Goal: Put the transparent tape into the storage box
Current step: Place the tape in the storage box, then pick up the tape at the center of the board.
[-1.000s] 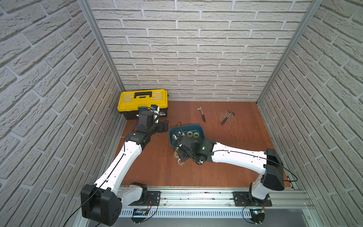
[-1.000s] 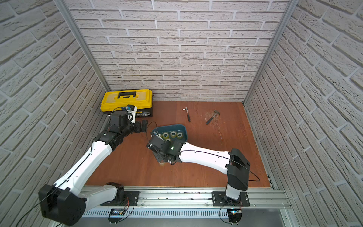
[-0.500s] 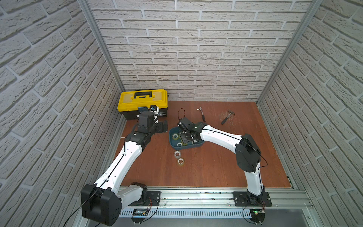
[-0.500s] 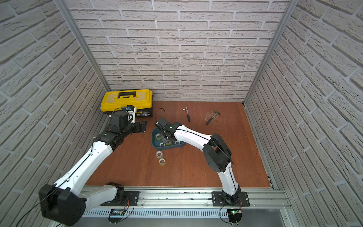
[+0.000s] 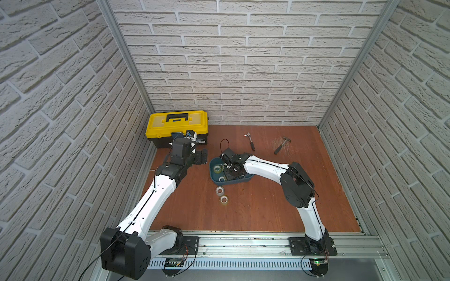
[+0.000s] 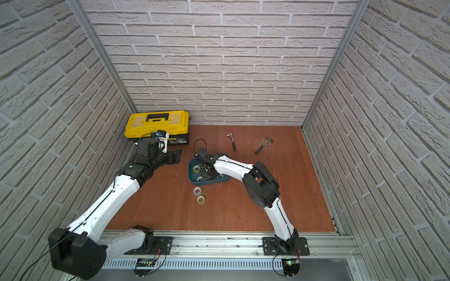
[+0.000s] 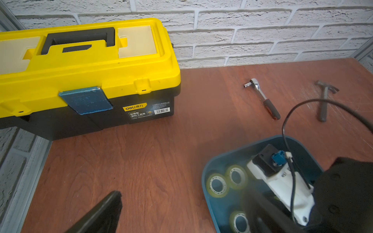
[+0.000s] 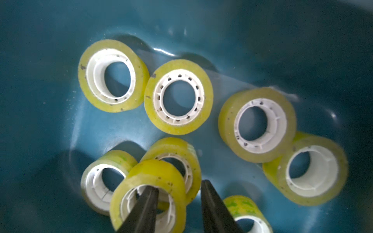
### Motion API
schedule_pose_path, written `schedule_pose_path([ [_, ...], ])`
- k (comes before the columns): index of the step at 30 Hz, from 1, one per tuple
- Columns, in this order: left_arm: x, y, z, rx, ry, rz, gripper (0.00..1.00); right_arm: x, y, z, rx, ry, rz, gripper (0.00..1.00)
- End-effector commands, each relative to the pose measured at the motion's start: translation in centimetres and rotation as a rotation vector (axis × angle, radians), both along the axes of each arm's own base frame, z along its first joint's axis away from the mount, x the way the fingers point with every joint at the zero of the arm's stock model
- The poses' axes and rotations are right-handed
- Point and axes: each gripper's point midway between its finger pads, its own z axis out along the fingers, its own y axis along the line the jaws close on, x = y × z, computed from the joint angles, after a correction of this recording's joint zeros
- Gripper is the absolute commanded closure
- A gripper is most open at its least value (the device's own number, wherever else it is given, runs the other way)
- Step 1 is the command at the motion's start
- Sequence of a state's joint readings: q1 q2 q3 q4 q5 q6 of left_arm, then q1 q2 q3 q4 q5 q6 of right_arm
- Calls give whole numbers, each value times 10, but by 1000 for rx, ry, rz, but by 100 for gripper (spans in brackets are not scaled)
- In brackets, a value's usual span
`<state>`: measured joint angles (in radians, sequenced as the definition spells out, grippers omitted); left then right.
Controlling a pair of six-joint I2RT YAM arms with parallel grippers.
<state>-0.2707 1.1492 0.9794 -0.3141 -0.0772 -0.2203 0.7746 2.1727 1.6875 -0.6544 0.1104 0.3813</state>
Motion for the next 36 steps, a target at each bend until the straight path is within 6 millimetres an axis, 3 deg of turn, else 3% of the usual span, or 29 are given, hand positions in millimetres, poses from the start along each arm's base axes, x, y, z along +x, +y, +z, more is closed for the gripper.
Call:
schedule_pose_path([
  [1,6,1,8,-12,-39,10,2,3,3,39,76,-60,-5,52],
  [10,13,21,5,-76,-24,71,2,-9,-8,90,134,-117,-1,50],
  [16,9,19,10,-68,-54,58,2,-36,-13,120,230,-159,16,51],
  [22,9,13,8,-65,-54,41,2,-64,-38,135,279,-197,3,52],
  [28,10,10,5,-49,-34,32,2,-93,-51,112,296,-138,-13,55],
  [36,10,9,4,-39,-37,36,2,-124,-28,56,304,-47,-20,56],
])
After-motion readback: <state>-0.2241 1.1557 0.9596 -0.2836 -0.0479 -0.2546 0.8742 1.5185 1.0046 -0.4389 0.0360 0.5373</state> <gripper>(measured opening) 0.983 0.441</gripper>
